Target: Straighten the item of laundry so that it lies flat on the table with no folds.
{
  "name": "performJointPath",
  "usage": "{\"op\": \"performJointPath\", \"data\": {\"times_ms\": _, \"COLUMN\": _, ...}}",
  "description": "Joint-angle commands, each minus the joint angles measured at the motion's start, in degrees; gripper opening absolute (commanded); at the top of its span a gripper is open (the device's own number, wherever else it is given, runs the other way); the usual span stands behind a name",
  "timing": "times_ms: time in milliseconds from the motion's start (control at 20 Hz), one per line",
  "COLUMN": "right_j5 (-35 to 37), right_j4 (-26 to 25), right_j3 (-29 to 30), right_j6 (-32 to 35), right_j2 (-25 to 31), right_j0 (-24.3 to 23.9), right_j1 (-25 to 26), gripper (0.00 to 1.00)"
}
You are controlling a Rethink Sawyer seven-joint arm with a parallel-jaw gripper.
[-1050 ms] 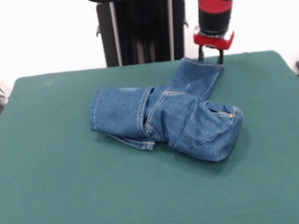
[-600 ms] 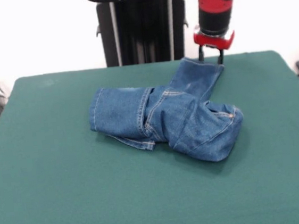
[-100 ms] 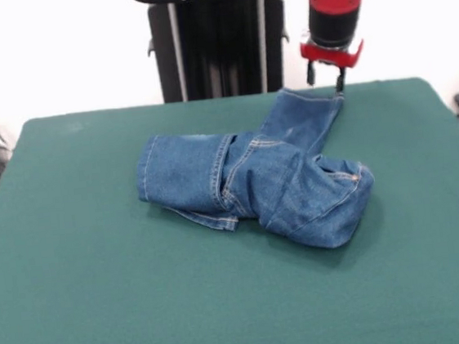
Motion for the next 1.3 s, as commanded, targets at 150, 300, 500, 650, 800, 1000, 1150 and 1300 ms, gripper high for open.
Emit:
{"op": "performJointPath", "data": {"times_ms": 150, "right_j5": 13.9, "right_j4": 2.6, "right_j3": -10.1, "right_j6": 10.4, "right_j2": -3.9, "right_j0": 3.1, "right_j1": -3.0, "gripper": 1.00}}
{"op": "performJointPath", "data": {"times_ms": 300, "right_j5": 15.8, "right_j4": 1.8, "right_j3": -10.5, "right_j6": 10.3, "right_j2": -4.4, "right_j0": 3.0, "right_j1": -3.6, "gripper": 1.00}}
{"op": "performJointPath", "data": {"times_ms": 500, "right_j5": 17.5, "right_j4": 0.6, "right_j3": -10.8, "right_j6": 9.4, "right_j2": -4.8, "right_j0": 2.2, "right_j1": -4.4, "gripper": 1.00}}
{"op": "performJointPath", "data": {"times_ms": 650, "right_j5": 19.1, "right_j4": -0.4, "right_j3": -11.2, "right_j6": 8.6, "right_j2": -5.3, "right_j0": 1.5, "right_j1": -5.2, "gripper": 1.00}}
{"op": "performJointPath", "data": {"times_ms": 800, "right_j5": 21.3, "right_j4": -1.7, "right_j3": -11.8, "right_j6": 7.8, "right_j2": -6.3, "right_j0": 1.1, "right_j1": -6.1, "gripper": 1.00}}
{"op": "performJointPath", "data": {"times_ms": 1000, "right_j5": 23.5, "right_j4": -3.1, "right_j3": -12.5, "right_j6": 7.3, "right_j2": -7.0, "right_j0": 0.6, "right_j1": -6.8, "gripper": 1.00}}
{"op": "performJointPath", "data": {"times_ms": 1150, "right_j5": 23.9, "right_j4": -3.9, "right_j3": -12.5, "right_j6": 6.7, "right_j2": -7.1, "right_j0": -0.2, "right_j1": -7.3, "gripper": 1.00}}
{"op": "performJointPath", "data": {"times_ms": 1300, "right_j5": 23.6, "right_j4": -4.7, "right_j3": -12.7, "right_j6": 6.2, "right_j2": -6.8, "right_j0": -1.1, "right_j1": -7.3, "gripper": 1.00}}
